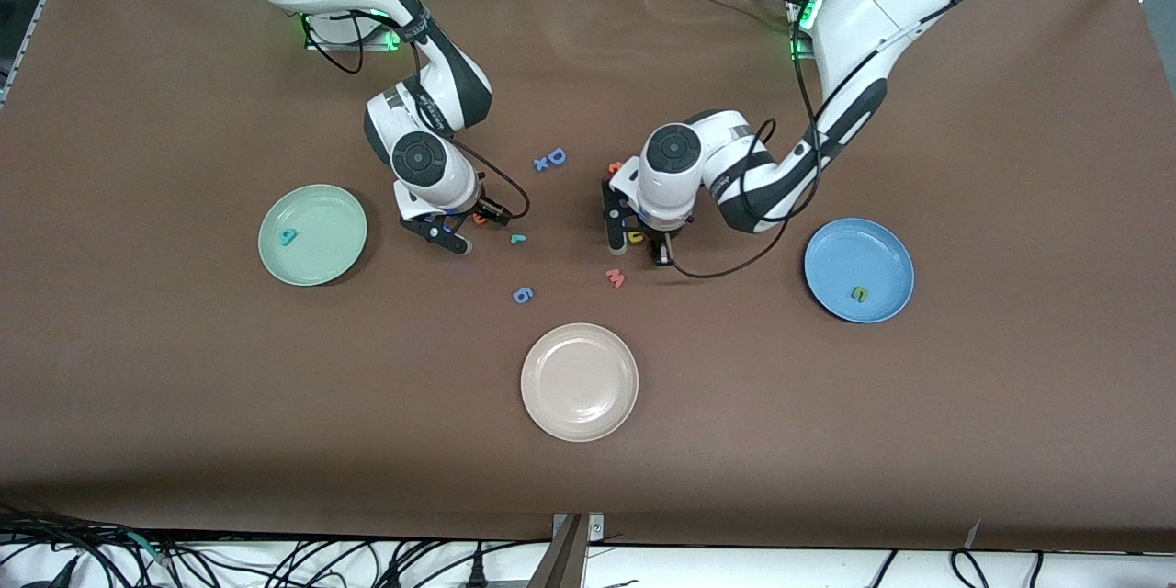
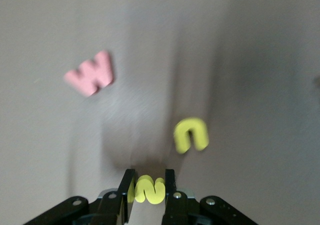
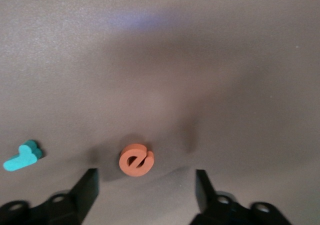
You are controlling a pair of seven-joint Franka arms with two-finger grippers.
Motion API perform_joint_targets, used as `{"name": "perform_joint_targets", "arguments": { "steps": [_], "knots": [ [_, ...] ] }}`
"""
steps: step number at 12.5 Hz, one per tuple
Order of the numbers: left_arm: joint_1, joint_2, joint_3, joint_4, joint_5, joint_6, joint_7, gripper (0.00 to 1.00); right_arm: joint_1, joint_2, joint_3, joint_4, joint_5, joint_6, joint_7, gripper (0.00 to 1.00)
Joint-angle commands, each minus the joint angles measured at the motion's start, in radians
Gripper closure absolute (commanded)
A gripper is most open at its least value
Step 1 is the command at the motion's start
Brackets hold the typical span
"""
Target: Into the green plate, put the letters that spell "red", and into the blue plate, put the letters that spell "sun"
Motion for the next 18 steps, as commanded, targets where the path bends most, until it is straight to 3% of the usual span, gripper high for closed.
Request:
{"name": "perform_joint_targets", "arguments": {
  "steps": [1, 2, 9, 14, 18],
  "knots": [
    [0.055, -0.053, -0.008, -0.005, 0.014, -0.041, 0.078, 0.92, -0.001, 0.009, -0.009, 0.004, -0.055, 0.013, -0.001, 0.27],
    [0.081, -0.069, -0.016, -0.004, 0.009, -0.065, 0.120, 0.92, -0.001, 0.016, -0.009, 0.004, -0.060, 0.016, -0.001, 0.35],
    [0.444, -0.099, -0.226, -0.010, 0.008, -0.315, 0.169, 0.92, -0.001, 0.017, -0.006, 0.004, -0.052, 0.024, 0.038, 0.35],
    [0.586, -0.070, -0.229, -0.034, 0.008, -0.394, 0.223, 0.92, -0.001, 0.031, -0.006, 0.004, -0.043, 0.052, 0.052, 0.35],
    [0.594, -0.062, -0.220, -0.060, 0.024, -0.386, 0.226, 0.92, -0.001, 0.031, -0.005, 0.004, -0.039, 0.059, 0.052, 0.35]
  ]
}}
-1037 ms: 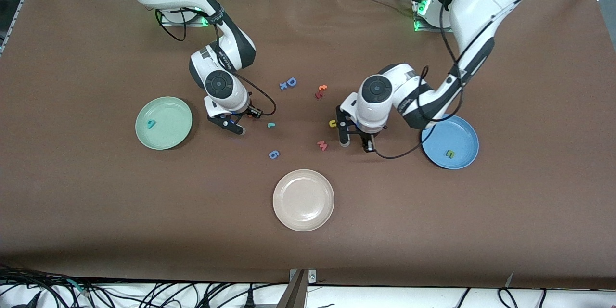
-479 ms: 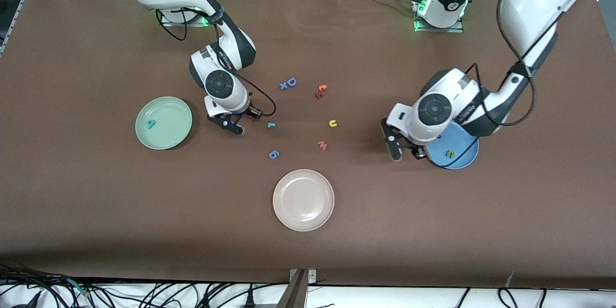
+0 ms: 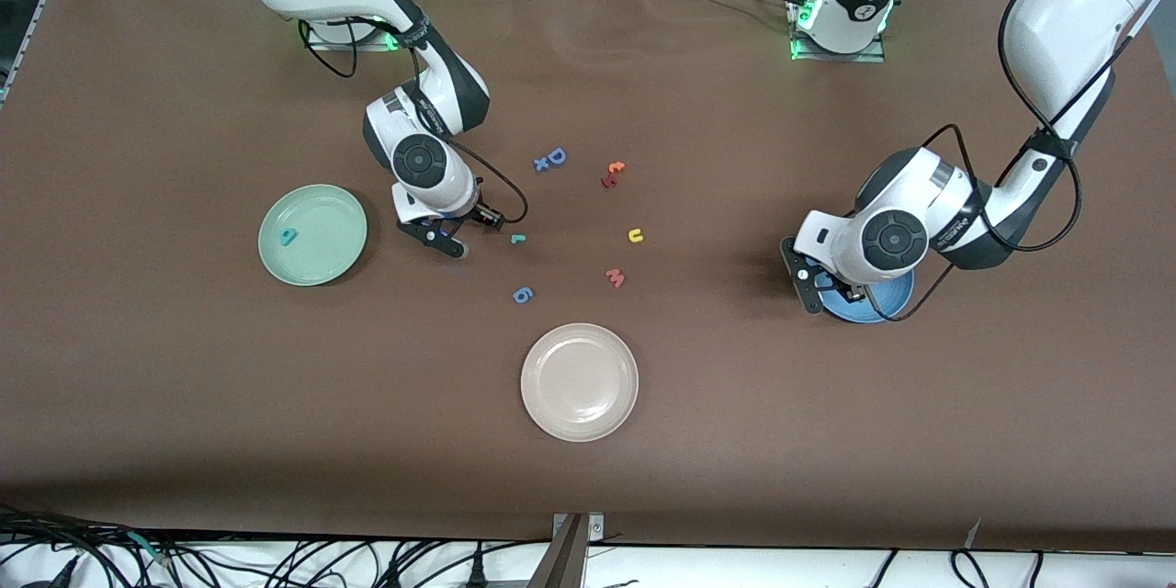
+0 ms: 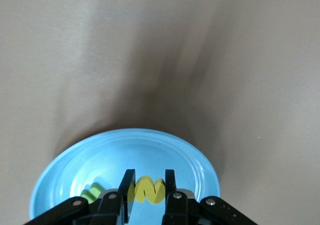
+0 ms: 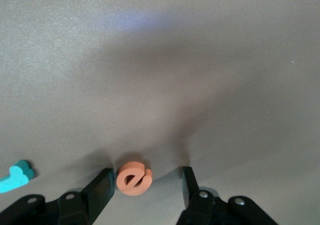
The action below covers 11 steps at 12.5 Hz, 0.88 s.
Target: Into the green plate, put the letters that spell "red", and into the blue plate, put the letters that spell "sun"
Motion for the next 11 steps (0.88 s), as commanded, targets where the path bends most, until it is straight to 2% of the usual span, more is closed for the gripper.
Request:
{"name": "perform_joint_targets", "arguments": {
  "steps": [1, 4, 5, 6, 7, 9, 10, 11],
  "knots": [
    [0.009, 0.001, -0.010, -0.020, 0.031, 0.003, 0.013, 0.91, 0.000, 0.017, 0.003, 0.006, 0.006, 0.029, 0.031, 0.35],
    [0.035, 0.011, -0.006, -0.030, 0.031, 0.032, 0.014, 0.88, 0.000, 0.011, 0.005, 0.008, 0.006, 0.026, 0.032, 0.35],
    [0.038, 0.014, -0.006, -0.030, 0.032, 0.039, 0.016, 0.77, 0.000, 0.011, 0.005, 0.008, 0.006, 0.027, 0.032, 0.35],
    [0.039, 0.011, -0.006, -0.030, 0.032, 0.041, 0.016, 0.10, 0.000, 0.014, 0.005, 0.006, 0.006, 0.027, 0.032, 0.35],
    [0.039, 0.005, -0.008, -0.029, 0.032, 0.040, 0.028, 0.00, 0.000, 0.014, 0.005, 0.005, 0.006, 0.027, 0.032, 0.39],
    [0.039, -0.004, -0.016, -0.026, 0.029, 0.038, 0.034, 0.00, 0.000, 0.014, 0.006, 0.005, 0.006, 0.026, 0.032, 0.46],
    [0.039, -0.004, -0.019, -0.023, 0.028, 0.038, 0.034, 0.00, 0.000, 0.014, 0.005, 0.005, 0.006, 0.026, 0.032, 0.55],
    [0.038, -0.006, -0.023, -0.020, 0.025, 0.038, 0.033, 0.00, 0.000, 0.014, 0.006, 0.005, 0.006, 0.026, 0.032, 0.59]
  ]
}}
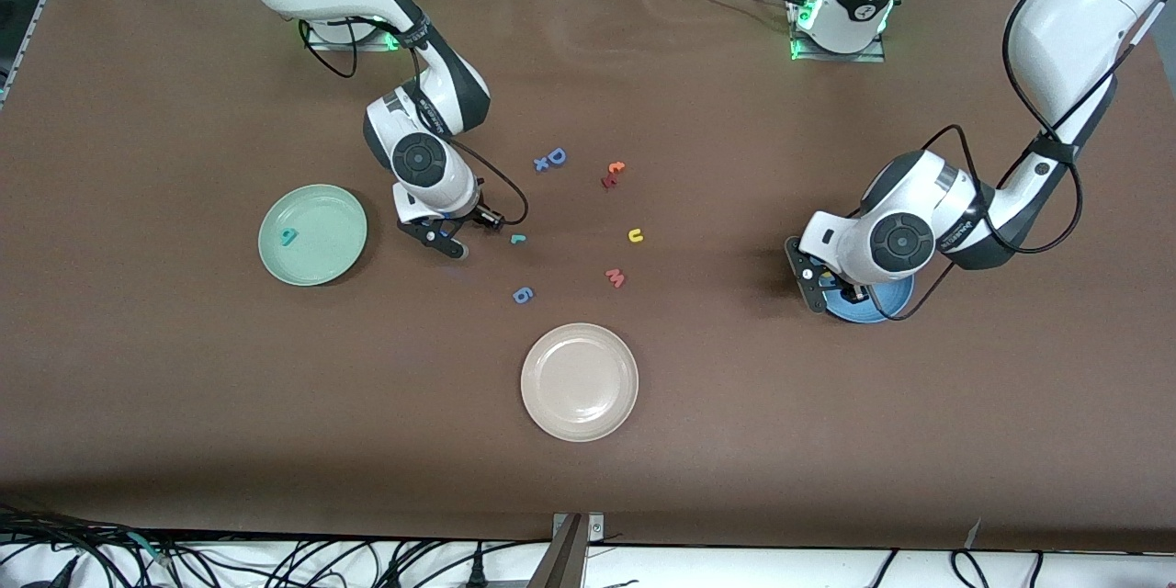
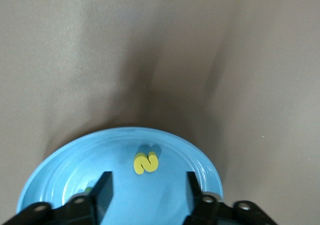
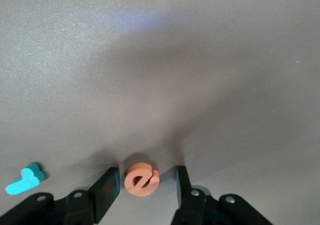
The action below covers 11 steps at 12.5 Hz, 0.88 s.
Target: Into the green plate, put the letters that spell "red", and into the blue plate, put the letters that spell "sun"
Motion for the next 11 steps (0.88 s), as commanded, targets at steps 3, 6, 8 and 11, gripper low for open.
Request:
{"name": "perform_joint_targets", "arguments": {
  "steps": [3, 6, 8, 11],
  "knots": [
    [-0.034, -0.009, -0.036, 0.007, 0.005, 0.000, -0.022, 0.00, 0.000, 0.013, 0.004, 0.004, 0.005, 0.006, 0.013, 0.74],
    [-0.122, 0.002, -0.058, 0.024, -0.005, 0.020, -0.108, 0.00, 0.000, 0.013, 0.003, 0.004, 0.005, 0.003, 0.013, 0.74],
    [-0.209, 0.028, -0.046, 0.027, -0.005, 0.096, -0.113, 0.00, 0.000, 0.004, 0.003, 0.007, 0.005, 0.000, 0.009, 0.74],
    [-0.277, 0.069, -0.041, 0.027, -0.005, 0.193, -0.158, 0.00, -0.006, -0.046, -0.006, 0.020, 0.003, -0.080, -0.017, 0.74]
  ]
}}
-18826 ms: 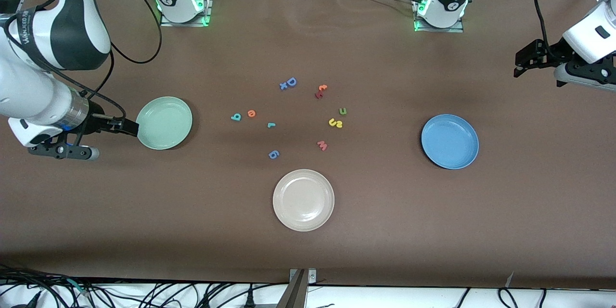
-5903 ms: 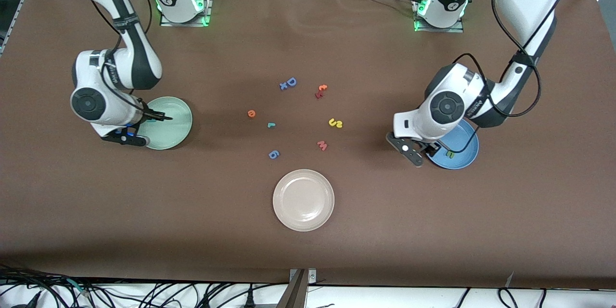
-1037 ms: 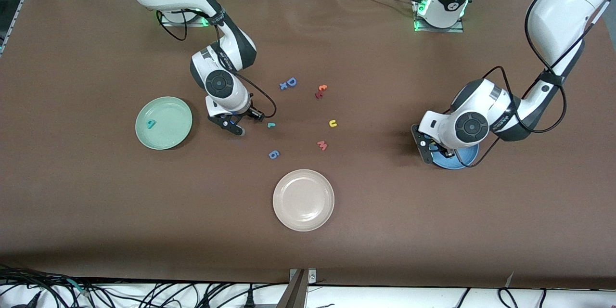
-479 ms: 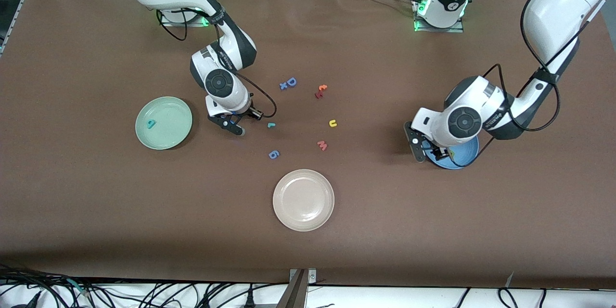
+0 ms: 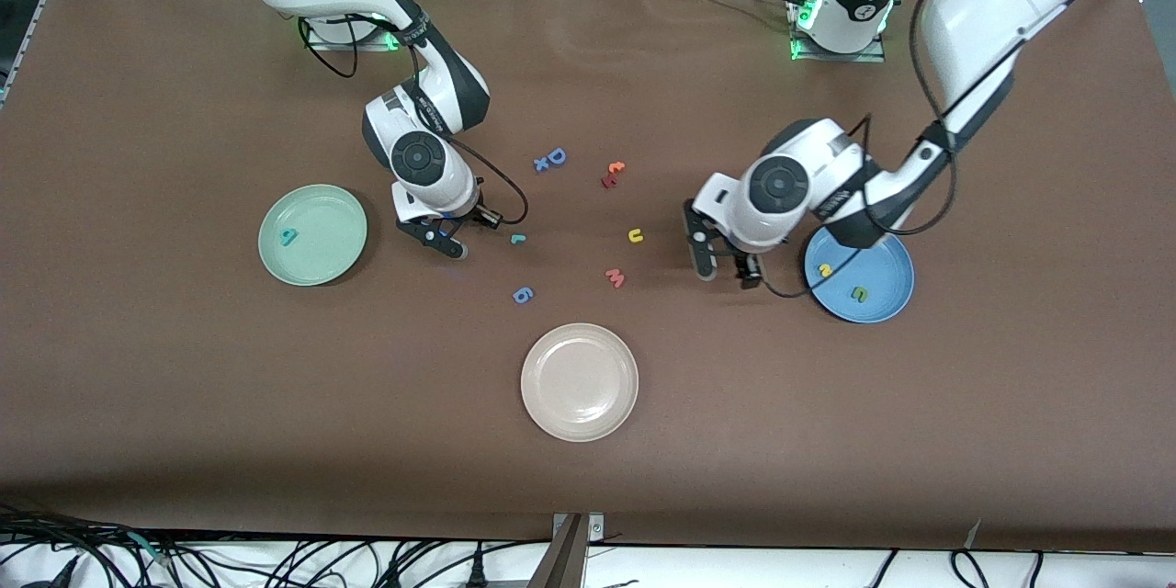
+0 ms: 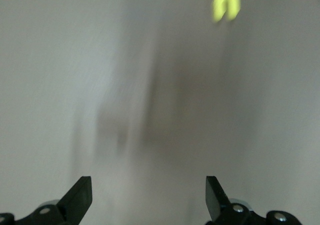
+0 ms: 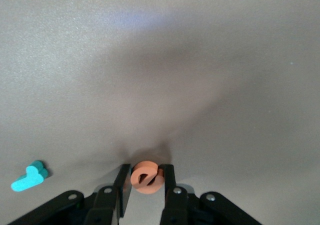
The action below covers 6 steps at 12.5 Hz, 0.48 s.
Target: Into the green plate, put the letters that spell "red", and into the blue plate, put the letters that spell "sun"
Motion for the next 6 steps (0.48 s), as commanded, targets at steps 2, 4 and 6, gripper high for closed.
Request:
{"name": "perform_joint_targets", "arguments": {
  "steps": [2, 4, 6],
  "knots": [
    [-0.121, 0.063, 0.052, 0.036, -0.003, 0.116, -0.118, 0.00, -0.006, -0.065, -0.058, 0.053, 0.003, -0.186, -0.109, 0.74],
    [-0.231, 0.074, 0.103, 0.077, -0.006, 0.144, -0.190, 0.01, -0.007, -0.097, -0.141, 0.075, 0.005, -0.295, -0.255, 0.74],
    [-0.307, 0.096, 0.132, 0.117, -0.006, 0.146, -0.247, 0.07, -0.010, -0.114, -0.244, 0.073, 0.006, -0.331, -0.448, 0.74]
  ]
}}
